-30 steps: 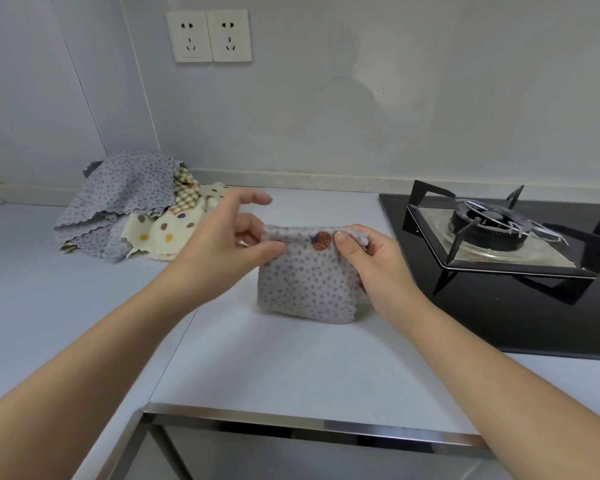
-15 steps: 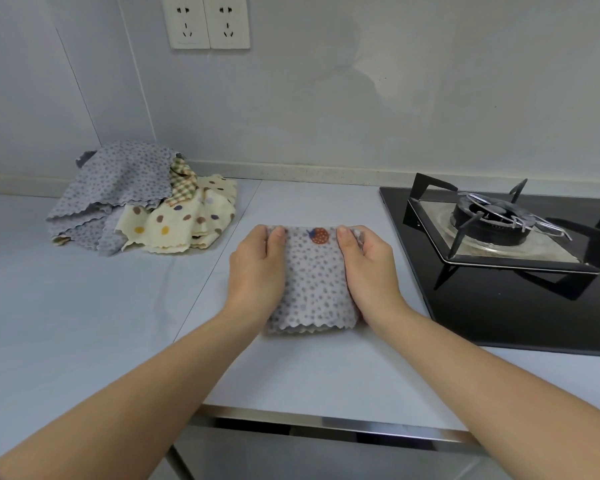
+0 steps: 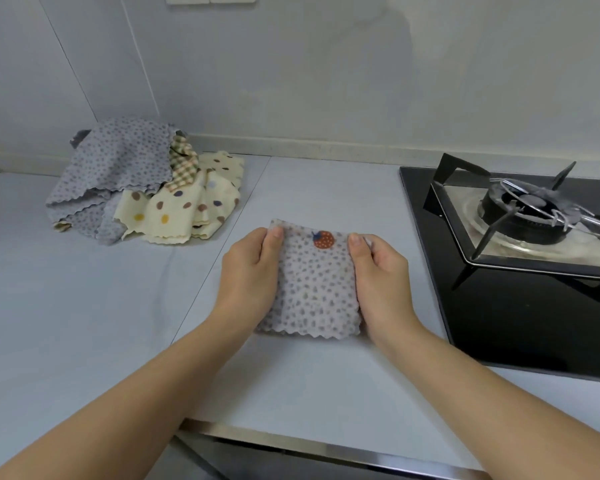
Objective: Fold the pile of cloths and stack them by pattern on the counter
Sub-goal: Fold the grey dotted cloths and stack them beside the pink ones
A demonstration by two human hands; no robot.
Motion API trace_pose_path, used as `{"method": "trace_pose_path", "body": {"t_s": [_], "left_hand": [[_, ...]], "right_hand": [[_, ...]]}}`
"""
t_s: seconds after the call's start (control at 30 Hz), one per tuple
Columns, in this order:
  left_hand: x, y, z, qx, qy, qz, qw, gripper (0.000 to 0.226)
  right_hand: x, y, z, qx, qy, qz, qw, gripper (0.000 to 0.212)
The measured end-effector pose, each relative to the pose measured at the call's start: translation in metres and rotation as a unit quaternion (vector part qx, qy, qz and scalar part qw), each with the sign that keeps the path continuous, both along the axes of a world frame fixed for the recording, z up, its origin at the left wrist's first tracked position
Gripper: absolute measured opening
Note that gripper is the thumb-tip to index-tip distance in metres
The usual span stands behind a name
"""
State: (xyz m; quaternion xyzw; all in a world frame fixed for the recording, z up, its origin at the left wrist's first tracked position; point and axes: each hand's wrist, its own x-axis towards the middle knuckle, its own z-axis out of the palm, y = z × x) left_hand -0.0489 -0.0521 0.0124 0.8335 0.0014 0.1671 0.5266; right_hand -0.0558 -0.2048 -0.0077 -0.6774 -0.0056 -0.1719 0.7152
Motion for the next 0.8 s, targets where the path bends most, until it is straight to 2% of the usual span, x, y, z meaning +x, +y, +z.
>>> {"method": "trace_pose_path", "body": {"t_s": [0.07,0.17,0.23,0.27,0.33,0.4,0.5,0.57,0.63,0.7,0.8], "left_hand": [[0.005,0.002,0.003,0.024,0.017,0.009,1.000,0.040],[0.006,0.002,0.016,0.049,0.059,0.065,0.995,0.012],[0.003,-0.002,0.037,-0.003,0.117,0.068,0.991,0.015],[0.002,-0.006,0.055,-0.061,0.182,0.033,0.981,0.026],[-0.002,-0.017,0.093,-0.199,0.340,-0.065,0.917,0.048],[-0.005,-0.025,0.118,-0.302,0.405,-0.123,0.854,0.059],[-0.002,-0.043,0.151,-0.370,0.401,-0.126,0.829,0.058],[-0.003,-0.057,0.171,-0.389,0.400,-0.119,0.821,0.050],[-0.002,-0.071,0.186,-0.391,0.413,-0.117,0.814,0.044],[-0.004,-0.086,0.199,-0.381,0.422,-0.127,0.813,0.041],[-0.008,-0.121,0.222,-0.380,0.410,-0.162,0.813,0.038]], "right_hand": [[0.000,0.000,0.002,-0.005,0.015,0.010,1.000,0.026],[-0.003,-0.004,0.011,0.009,0.051,0.034,0.998,0.023],[-0.005,-0.006,0.027,0.029,0.054,0.036,0.997,0.021],[-0.005,-0.008,0.040,0.032,0.043,0.031,0.998,0.019],[-0.009,-0.013,0.071,0.011,0.016,0.036,0.999,0.017],[-0.018,-0.015,0.092,-0.017,-0.002,0.081,0.997,0.017],[-0.034,-0.031,0.120,-0.113,-0.038,0.138,0.983,0.024],[-0.045,-0.048,0.134,-0.210,-0.075,0.153,0.963,0.028],[-0.053,-0.068,0.147,-0.261,-0.073,0.169,0.948,0.031],[-0.057,-0.092,0.166,-0.254,-0.056,0.151,0.954,0.030],[-0.061,-0.141,0.198,-0.200,-0.017,0.050,0.978,0.024]]}}
